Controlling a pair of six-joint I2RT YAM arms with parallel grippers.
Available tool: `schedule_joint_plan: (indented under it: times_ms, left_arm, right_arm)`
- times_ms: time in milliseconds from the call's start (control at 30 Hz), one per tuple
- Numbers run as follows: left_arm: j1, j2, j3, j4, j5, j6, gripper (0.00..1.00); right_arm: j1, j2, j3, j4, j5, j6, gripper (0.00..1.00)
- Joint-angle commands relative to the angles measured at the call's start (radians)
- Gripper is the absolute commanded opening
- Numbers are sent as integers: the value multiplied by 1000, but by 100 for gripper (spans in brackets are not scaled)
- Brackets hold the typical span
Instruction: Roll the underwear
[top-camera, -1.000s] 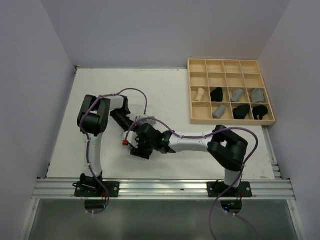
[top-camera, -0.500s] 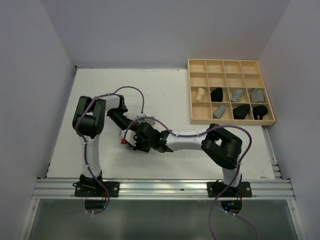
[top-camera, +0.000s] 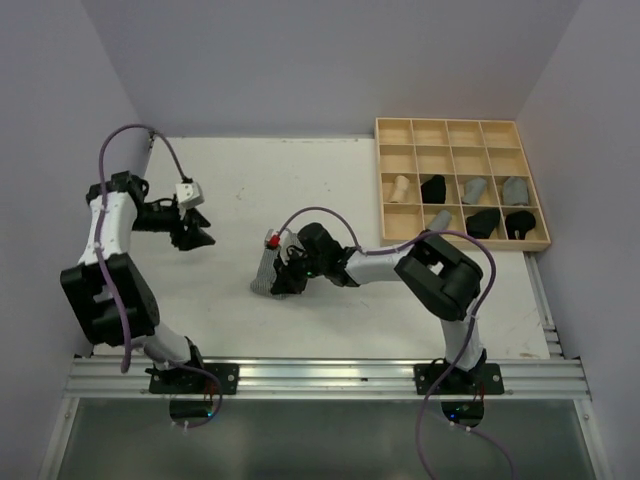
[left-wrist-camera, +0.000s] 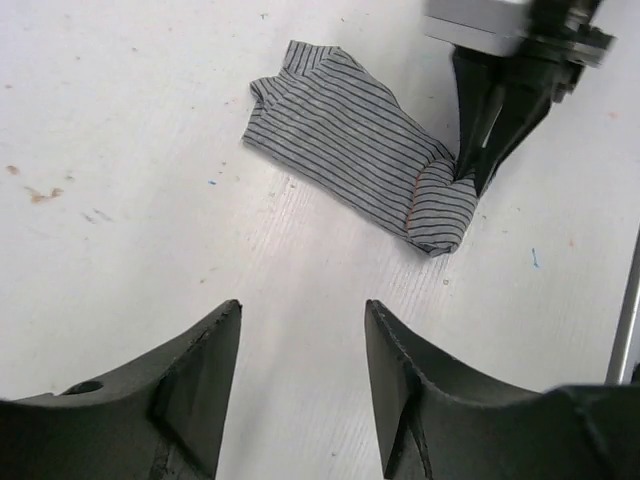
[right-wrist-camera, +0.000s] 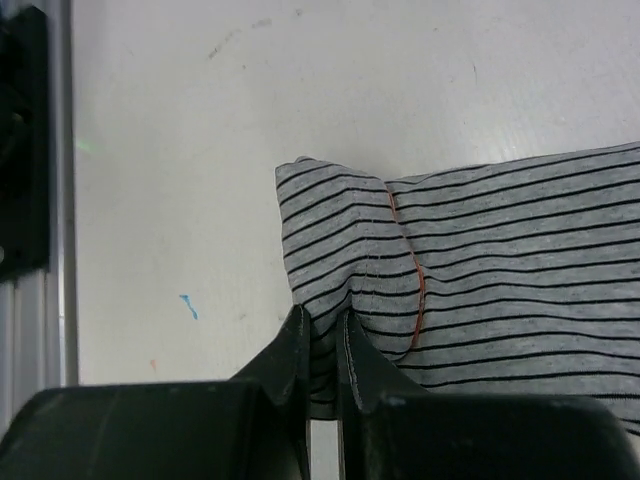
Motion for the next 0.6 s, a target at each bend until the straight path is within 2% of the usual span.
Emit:
schedule_joint_plan:
  times_ms: [0, 133, 200, 267, 400, 567]
  left_arm:
    - [29, -181, -161, 31, 49, 193, 57]
    - [18, -414, -404, 164, 6, 281, 62]
    - [-21, -530, -522, 207, -36, 328, 63]
    - [-87, -629, -631, 310, -79, 315, 65]
    - [-235, -708, -769, 518, -158, 249, 68]
    - [-351, -650, -820, 655, -208, 185, 69]
  right_arm:
    - [-37, 127, -8, -50, -137, 189, 0]
    - [-78, 246, 83, -54, -249, 291, 0]
    - [-92, 301, 92, -7, -308, 369, 0]
    - [-113, 330, 98, 28, -341, 443, 0]
    - [-136, 370, 104, 96, -377, 517, 0]
    - [-144, 408, 147, 47, -388, 529, 0]
